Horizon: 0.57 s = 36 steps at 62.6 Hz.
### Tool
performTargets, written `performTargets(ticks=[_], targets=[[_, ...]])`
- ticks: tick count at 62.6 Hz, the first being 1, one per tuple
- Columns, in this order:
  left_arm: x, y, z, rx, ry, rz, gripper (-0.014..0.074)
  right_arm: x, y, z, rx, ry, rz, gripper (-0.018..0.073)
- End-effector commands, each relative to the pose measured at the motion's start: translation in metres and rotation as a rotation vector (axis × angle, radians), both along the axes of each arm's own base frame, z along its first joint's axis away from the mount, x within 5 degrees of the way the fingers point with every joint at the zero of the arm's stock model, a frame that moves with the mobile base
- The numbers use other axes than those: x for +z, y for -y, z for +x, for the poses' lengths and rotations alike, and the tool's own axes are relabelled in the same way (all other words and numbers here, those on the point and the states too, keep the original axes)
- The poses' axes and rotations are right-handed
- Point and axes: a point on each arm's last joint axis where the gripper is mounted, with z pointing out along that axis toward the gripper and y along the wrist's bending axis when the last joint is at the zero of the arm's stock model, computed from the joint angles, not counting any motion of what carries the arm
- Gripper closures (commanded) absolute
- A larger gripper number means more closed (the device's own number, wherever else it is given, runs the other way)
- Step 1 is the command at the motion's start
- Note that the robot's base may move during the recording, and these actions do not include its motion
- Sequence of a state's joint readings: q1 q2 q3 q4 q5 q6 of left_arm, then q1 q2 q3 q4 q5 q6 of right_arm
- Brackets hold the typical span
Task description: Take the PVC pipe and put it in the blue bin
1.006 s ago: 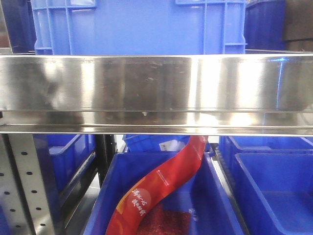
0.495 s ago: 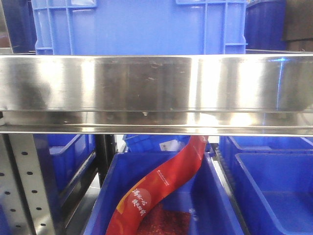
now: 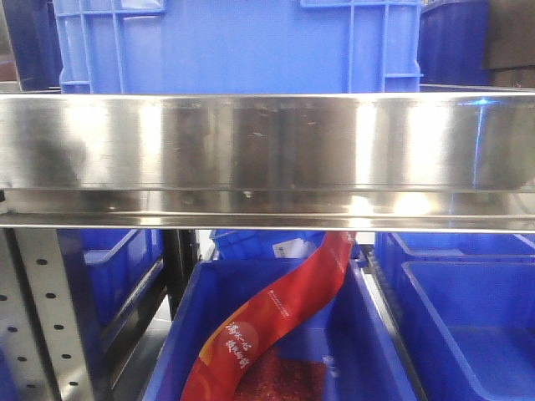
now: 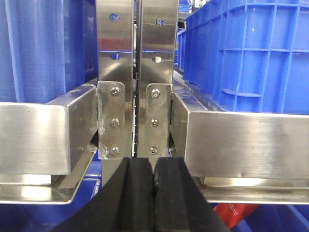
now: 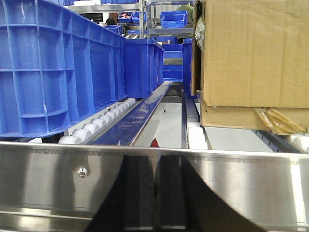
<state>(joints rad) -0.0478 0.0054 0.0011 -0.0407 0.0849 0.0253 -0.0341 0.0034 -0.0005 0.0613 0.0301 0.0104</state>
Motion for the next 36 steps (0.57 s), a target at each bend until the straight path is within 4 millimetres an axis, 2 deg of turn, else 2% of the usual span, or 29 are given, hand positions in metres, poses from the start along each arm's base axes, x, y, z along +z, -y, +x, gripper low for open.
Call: performTargets(ticks=[1,36], targets=[[0.0024,-0.0004,-0.0005,0.007,0.025,0.001,0.0707,0.0021,0.0004,-0.0004,-0.007,0.025,-0.009,0.0727],[0.0024,-0.0004,-0.0005,0.007,0.025,0.001,0.0707,0.0021,0.0004,-0.0004,-0.007,0.025,-0.009,0.0727]])
